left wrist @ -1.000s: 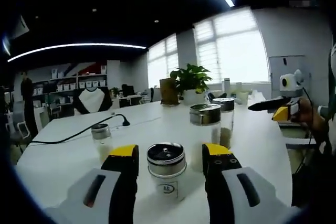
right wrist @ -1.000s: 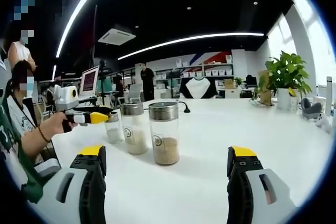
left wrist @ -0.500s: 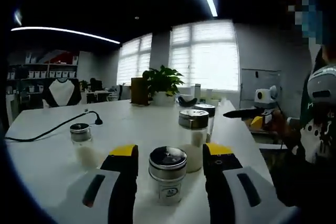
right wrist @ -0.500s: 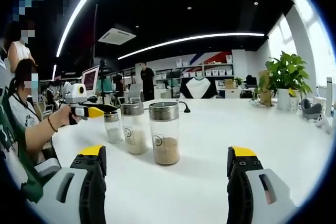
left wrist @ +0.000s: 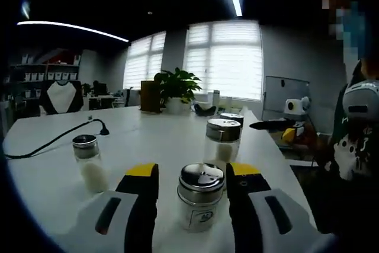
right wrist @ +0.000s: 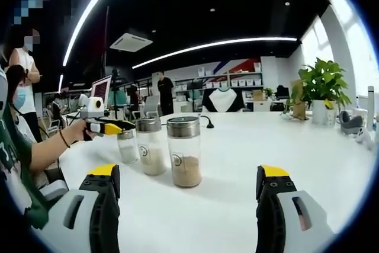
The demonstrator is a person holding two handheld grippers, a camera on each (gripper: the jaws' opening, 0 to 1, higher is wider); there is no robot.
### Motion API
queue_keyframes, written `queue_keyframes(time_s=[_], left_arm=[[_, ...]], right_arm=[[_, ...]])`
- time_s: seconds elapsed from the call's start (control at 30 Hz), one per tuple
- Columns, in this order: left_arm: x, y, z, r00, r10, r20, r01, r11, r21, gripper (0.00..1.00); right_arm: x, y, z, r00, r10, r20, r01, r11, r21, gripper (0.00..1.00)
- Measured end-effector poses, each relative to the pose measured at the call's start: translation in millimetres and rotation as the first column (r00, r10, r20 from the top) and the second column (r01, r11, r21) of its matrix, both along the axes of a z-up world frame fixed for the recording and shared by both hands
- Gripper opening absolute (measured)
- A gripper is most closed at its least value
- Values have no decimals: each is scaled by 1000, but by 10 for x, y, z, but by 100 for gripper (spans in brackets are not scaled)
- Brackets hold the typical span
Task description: Rotate the seasoning bottle until the label or dispensing opening points toward the visible target arrow and the bottle remains upright within the marked orientation range
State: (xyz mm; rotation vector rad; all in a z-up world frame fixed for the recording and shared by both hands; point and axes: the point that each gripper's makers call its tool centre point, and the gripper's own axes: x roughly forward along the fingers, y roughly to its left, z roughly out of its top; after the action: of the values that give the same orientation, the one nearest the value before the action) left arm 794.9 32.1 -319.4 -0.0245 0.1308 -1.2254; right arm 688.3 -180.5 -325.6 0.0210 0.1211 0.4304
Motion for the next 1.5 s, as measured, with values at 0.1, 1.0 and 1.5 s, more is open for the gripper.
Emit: queue_keyframes(time_s=[0.1,1.0,1.5], left_arm=[[-41,-19,-25,1000,-28,6,28,1000,15,49],[-205,-123,-51,998,-54,35,54,998,12,33],[-194,-140,-60,999,37,38,-38,999,27,33]], right_arm=[[3,-7,-11,1000,-2,-4,2,1000,0,98],[11,-7,-49,1000,-4,-19,4,1000,-2,98],[9,-11,-42,1000,-6,-17,6,1000,-2,98]])
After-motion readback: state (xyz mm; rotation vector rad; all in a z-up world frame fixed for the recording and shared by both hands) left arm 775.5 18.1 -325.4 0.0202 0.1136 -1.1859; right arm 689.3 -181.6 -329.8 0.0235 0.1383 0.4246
